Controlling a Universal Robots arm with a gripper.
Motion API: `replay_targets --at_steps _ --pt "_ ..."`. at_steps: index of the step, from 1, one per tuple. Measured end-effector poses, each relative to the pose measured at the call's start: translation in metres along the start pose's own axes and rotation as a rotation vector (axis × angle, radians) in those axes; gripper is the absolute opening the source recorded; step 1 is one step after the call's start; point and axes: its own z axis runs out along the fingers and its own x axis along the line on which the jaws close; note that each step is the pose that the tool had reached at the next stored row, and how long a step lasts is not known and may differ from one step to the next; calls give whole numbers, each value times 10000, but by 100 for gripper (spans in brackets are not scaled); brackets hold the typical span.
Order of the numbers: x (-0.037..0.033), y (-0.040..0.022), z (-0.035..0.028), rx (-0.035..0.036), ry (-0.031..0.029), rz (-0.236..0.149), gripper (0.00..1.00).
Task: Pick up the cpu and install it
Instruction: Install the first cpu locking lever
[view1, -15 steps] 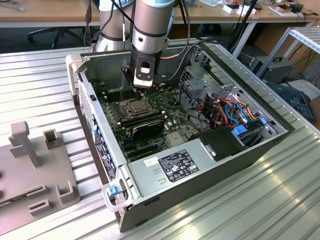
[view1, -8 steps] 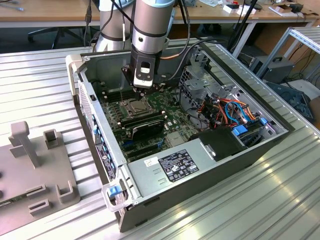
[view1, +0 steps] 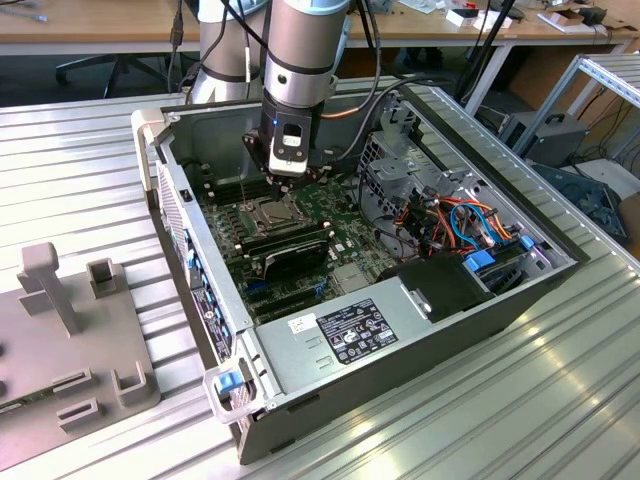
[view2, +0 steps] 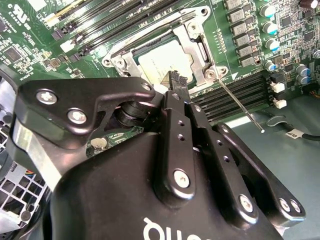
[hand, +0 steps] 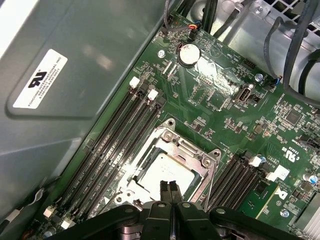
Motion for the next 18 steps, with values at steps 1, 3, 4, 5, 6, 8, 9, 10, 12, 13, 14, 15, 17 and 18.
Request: replay_targets --at_steps 1,3,4,5,6,8,9,10,12,13,14,15,17,18 --pt "0 0 0 0 -1 -1 11" --pt "0 0 0 0 0 -2 11" --pt "0 0 0 0 0 -3 11" --pt "0 0 0 0 0 -4 11" --pt "0 0 0 0 0 -5 11" --pt "0 0 0 1 3 -166 11" --pt "0 0 0 2 6 -301 11" --pt "0 0 0 1 8 -382 11" --pt "0 0 0 2 10 -503 11" --pt "0 0 0 2 11 -504 11" --pt "0 0 0 2 11 -504 11" --pt "0 0 0 2 11 -504 11" --pt "0 0 0 2 11 -504 11" --pt "0 0 0 2 11 -508 11"
